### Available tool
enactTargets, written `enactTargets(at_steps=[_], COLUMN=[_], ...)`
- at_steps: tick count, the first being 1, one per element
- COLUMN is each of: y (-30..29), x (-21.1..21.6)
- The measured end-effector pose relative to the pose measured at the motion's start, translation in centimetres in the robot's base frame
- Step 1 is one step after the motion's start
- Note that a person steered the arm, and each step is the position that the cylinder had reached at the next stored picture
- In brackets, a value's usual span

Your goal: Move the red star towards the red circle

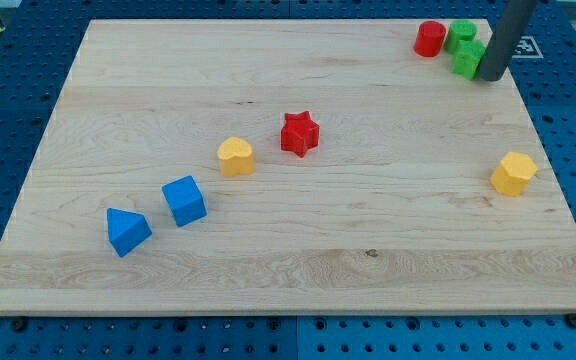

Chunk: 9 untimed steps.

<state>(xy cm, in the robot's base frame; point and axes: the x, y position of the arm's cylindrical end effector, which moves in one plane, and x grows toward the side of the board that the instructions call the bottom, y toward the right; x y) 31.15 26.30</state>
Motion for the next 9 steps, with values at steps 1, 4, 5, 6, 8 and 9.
enactTargets(at_steps=[1, 4, 5, 6, 8, 9], y=[-1.2, -6.5, -10.6, -10.9, -14.2, -19.3], x=[-0.4, -0.1, -0.1, 0.4, 0.4, 0.8])
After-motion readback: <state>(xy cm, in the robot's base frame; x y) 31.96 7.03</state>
